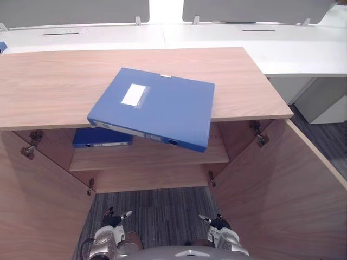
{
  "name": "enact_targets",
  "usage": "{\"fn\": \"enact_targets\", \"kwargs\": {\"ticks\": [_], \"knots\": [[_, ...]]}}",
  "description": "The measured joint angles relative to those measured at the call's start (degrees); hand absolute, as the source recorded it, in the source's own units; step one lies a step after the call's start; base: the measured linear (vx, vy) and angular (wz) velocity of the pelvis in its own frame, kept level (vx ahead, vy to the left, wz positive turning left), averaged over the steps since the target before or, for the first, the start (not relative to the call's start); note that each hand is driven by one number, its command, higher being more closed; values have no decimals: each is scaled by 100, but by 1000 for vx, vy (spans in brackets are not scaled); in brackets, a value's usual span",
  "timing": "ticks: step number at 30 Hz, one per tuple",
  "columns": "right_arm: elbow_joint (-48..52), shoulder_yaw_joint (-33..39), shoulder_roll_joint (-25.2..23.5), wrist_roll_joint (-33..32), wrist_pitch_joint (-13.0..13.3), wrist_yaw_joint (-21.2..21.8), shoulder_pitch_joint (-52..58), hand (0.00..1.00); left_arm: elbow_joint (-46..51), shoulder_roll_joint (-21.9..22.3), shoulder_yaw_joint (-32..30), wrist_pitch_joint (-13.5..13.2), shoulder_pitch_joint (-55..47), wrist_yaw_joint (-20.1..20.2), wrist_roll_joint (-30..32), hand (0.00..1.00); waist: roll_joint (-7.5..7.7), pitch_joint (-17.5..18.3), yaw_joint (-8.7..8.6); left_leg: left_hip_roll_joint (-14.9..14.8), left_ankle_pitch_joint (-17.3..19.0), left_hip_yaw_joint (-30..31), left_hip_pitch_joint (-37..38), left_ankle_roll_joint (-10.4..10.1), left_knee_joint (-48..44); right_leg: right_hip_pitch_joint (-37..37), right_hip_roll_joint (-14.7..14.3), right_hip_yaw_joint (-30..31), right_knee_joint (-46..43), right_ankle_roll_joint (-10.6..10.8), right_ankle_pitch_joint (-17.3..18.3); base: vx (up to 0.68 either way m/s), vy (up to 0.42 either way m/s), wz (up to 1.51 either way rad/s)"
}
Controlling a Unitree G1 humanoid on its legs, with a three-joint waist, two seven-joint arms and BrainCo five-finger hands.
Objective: Walk over to the cabinet, pick up the folder, carry it to the office cabinet, place the folder inside the office cabinet, then close the office cabinet door
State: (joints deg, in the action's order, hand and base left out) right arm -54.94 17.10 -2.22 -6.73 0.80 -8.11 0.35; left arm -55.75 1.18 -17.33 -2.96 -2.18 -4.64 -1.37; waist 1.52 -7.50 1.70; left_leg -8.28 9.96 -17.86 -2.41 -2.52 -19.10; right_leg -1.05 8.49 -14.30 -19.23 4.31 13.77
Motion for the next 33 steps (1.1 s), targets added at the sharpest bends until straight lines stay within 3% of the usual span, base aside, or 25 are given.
{"fn": "enact_targets", "kwargs": {"ticks": [6,13,15,18,26,33], "knots": [[-12,159,10,46,-1,0,74,0,-136,-19,63,3,-135,1,44,0,-50,145,-11,301,-621,-80,533,-1,1219,-250,2,25,644,26,-367,2,24,-4],[-253,161,261,59,-2,-16,177,0,-97,-135,405,-5,-211,-130,42,0,-82,176,-39,514,-1296,255,965,48,2331,-501,-88,-205,1008,15,-614,-86,-3,20],[-274,147,286,58,-2,-52,229,0,39,-149,476,-6,-251,-205,37,0,-74,169,-40,542,-1339,344,942,69,2367,-490,-80,-214,1029,25,-639,-125,35,19],[-274,57,295,55,4,-85,286,0,1011,-253,664,-21,-553,-416,38,0,-67,166,-27,564,-1372,387,922,74,2397,-493,-71,-186,1091,1,-645,-119,39,7],[-123,-166,345,51,82,-127,416,0,3814,-594,799,-483,-1057,-1013,193,0,-125,183,-21,590,-1378,542,861,65,2399,-496,-160,117,1173,46,-610,-37,9,8],[23,-354,338,57,124,-127,521,0,5549,-581,1092,-651,-1386,-1018,520,0,-119,205,20,588,-1374,537,1031,65,2385,-742,-205,115,1343,51,-692,61,-6,-1]]}}
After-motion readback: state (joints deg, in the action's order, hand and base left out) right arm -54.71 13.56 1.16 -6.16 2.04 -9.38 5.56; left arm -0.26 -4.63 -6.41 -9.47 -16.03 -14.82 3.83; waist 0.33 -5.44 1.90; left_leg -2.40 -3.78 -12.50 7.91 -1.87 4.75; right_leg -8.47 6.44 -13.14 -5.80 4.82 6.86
